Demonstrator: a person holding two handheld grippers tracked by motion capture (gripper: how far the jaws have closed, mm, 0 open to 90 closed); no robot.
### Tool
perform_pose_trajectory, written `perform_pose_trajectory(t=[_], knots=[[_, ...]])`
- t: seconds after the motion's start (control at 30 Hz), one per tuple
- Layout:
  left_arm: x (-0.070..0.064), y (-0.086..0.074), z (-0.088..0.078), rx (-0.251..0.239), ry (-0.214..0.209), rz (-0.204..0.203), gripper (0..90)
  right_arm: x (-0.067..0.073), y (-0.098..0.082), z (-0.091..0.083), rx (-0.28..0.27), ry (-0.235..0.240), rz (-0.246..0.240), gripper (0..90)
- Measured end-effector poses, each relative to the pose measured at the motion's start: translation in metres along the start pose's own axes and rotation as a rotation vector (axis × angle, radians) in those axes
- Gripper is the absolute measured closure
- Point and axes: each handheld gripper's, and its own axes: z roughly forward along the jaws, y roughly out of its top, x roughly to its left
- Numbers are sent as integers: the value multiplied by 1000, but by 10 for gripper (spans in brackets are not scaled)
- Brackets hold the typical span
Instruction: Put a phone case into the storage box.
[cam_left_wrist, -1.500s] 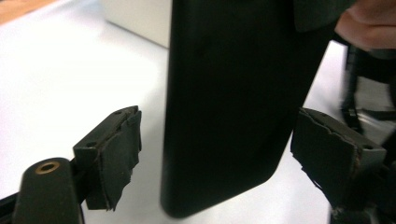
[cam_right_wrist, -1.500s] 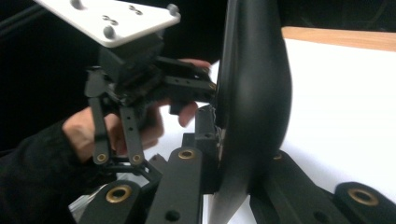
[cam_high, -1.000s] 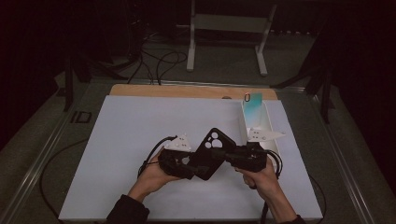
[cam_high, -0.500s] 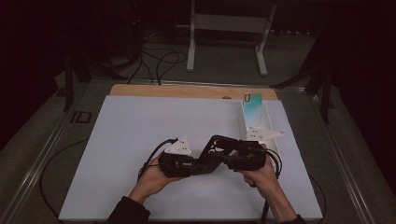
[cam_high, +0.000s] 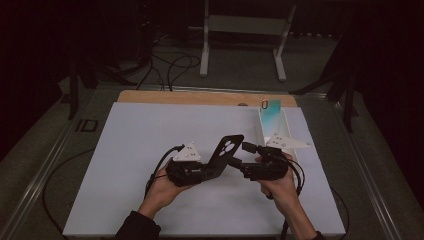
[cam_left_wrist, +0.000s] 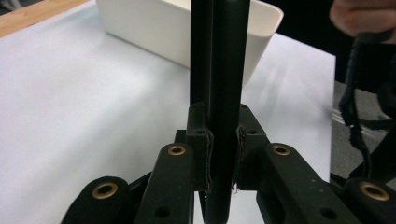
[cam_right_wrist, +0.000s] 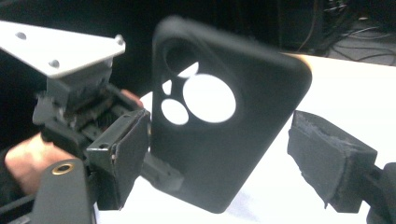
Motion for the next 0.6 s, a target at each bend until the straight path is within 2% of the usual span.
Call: perform_pose_trajectory(t=[0.13,0.3,0.4,0.5,0.6], knots=[[-1,0,4,8,9,4,802,1,3,5,-7,-23,33,197],[-2,0,1,-13,30,-3,805,-1,3,11,-15,-83,84,183],[-1,1,-2,-29,42,-4,807,-5,0,11,-23,-79,123,167],[-2,1,-2,-38,33,-6,807,-8,0,12,-43,-47,164,150],[-4,1,1,-36,24,-3,807,-7,2,15,-54,-51,169,133]])
